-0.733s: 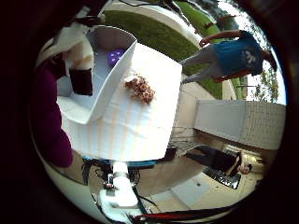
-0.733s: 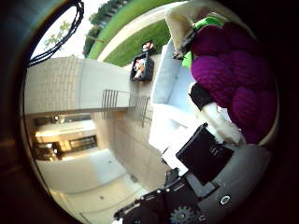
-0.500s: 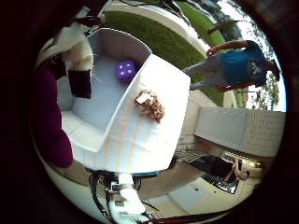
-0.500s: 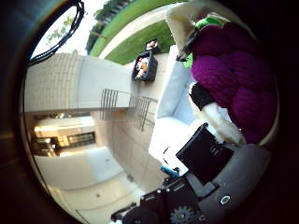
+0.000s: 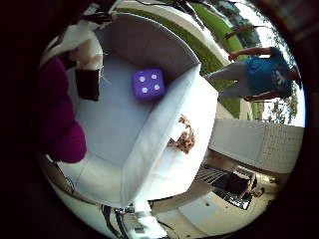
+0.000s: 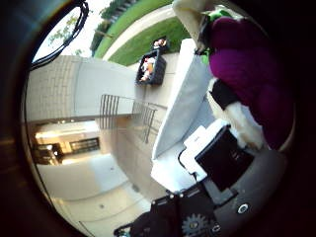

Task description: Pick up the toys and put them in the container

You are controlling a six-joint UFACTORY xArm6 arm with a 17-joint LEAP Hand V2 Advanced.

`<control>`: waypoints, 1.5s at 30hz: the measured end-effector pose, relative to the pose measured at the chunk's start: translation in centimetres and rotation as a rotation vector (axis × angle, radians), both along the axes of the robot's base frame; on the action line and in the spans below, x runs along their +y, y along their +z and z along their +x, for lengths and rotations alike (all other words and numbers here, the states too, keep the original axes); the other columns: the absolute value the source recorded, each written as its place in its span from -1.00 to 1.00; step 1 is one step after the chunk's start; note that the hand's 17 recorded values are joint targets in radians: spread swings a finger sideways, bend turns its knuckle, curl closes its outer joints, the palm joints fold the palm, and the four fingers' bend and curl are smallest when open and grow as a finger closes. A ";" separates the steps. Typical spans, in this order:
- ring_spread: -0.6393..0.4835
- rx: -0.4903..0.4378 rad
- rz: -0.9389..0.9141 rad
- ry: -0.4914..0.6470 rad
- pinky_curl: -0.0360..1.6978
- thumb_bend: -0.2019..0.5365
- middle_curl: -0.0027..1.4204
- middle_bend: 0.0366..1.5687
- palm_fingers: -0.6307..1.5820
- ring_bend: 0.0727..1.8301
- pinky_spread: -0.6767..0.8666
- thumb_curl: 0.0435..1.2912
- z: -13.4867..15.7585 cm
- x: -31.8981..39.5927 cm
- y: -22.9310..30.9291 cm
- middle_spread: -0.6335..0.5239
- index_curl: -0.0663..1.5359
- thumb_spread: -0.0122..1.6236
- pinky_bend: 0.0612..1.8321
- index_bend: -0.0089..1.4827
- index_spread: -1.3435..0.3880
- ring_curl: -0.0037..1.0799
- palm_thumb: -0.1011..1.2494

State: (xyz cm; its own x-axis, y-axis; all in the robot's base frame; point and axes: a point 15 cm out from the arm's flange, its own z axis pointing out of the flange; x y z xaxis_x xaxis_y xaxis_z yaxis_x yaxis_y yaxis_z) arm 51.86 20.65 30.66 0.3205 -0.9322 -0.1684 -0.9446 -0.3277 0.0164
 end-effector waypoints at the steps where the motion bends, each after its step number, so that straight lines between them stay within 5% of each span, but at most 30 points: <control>1: 0.41 0.008 -0.002 0.014 -0.16 -0.53 -0.05 -0.31 -0.57 0.16 0.28 -0.09 -0.1 -0.1 -0.2 -0.03 0.29 0.44 0.38 -0.51 -0.27 0.02 0.34; 5: 0.56 0.039 -0.006 0.069 -0.30 -0.52 -0.26 -0.61 -0.60 -0.20 0.38 -0.15 -0.9 -0.8 -0.7 0.10 0.08 0.42 0.16 -0.72 -0.16 -0.26 0.34; 11: 0.65 0.034 -0.001 0.079 -0.41 -0.53 -0.39 -0.81 -0.52 -0.38 0.46 -0.19 -0.9 -2.1 0.2 0.19 -0.18 0.39 0.02 -0.83 -0.06 -0.40 0.35; 26: 0.69 -0.052 0.000 -0.195 -0.54 -0.54 -0.46 -0.77 -0.34 -0.34 0.51 -0.27 0.2 -16.5 6.6 0.29 -0.52 0.38 -0.11 -0.82 0.31 -0.40 0.24; 35: 0.67 0.091 -0.069 -0.372 -0.56 -0.54 -0.46 -0.78 -0.30 -0.28 0.49 -0.30 0.3 -26.1 -1.3 0.29 -0.60 0.40 -0.05 -0.80 0.47 -0.37 0.18; 45: 0.60 0.232 -0.104 -0.416 -0.58 -0.53 -0.44 -0.74 -0.26 -0.22 0.45 -0.33 0.1 -27.3 -10.9 0.26 -0.63 0.43 -0.02 -0.79 0.55 -0.33 0.16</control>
